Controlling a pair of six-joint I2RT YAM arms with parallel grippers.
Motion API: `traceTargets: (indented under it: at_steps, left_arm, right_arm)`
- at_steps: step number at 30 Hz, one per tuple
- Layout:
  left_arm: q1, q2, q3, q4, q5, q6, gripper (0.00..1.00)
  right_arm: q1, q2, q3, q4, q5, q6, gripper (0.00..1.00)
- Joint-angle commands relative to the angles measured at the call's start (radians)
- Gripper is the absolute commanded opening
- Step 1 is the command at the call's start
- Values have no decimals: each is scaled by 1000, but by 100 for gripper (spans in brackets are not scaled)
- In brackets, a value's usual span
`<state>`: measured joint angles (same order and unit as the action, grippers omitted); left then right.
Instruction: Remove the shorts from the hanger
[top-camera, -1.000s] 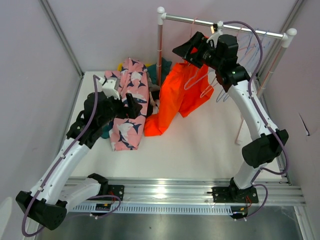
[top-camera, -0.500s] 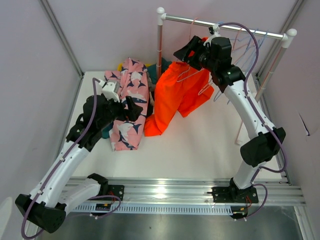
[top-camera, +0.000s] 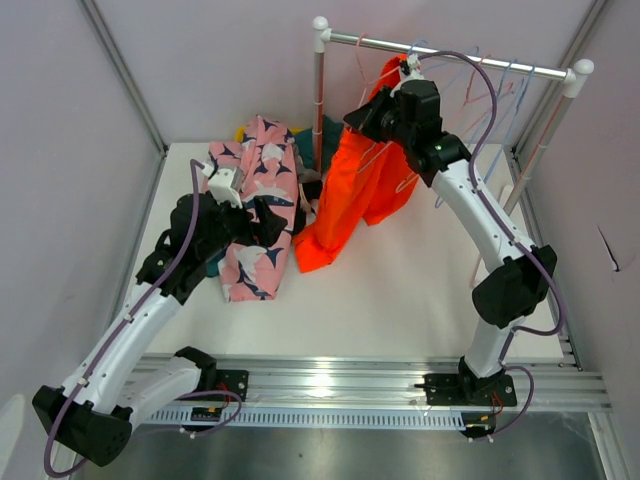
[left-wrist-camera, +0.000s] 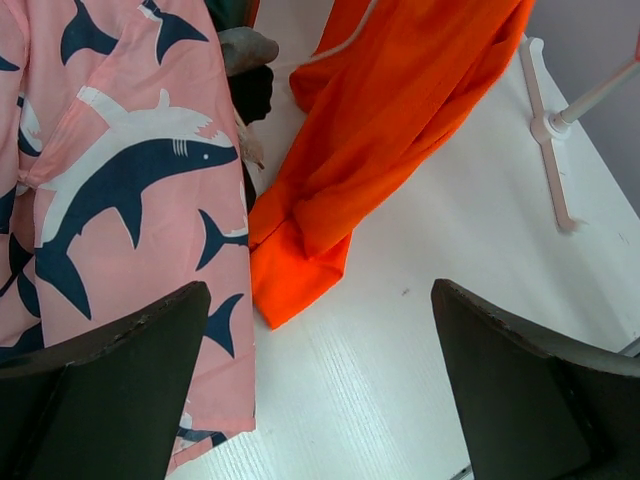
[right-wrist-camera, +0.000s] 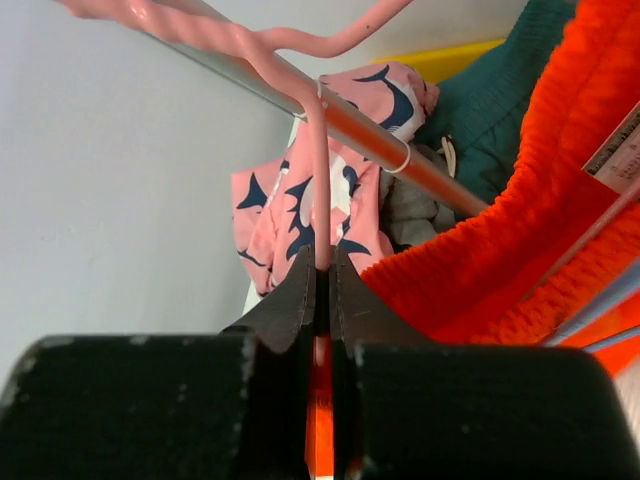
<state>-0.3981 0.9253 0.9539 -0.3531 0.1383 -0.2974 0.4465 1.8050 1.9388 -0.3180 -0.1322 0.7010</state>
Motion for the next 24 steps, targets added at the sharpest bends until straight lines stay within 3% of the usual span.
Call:
traceTargets:
  at_steps: [1, 7, 14, 19, 24]
  left_arm:
    - [1, -9, 2, 40, 23, -3, 99]
    - [-63, 0, 32, 97, 98, 9, 99]
    - [-300, 75, 80, 238, 66, 75, 99]
    - [-334, 161, 106, 342, 24, 72, 99]
    - [-338, 243, 172, 347, -64, 116, 99]
  right_arm:
    - [17, -41, 42, 63, 54, -34, 0]
    - [31, -128, 74, 37, 65, -57, 0]
    - [64, -162, 222, -27, 59, -41, 0]
    - [101, -235, 190, -10, 72, -12, 0]
    - [107, -299, 115, 10, 71, 17, 0]
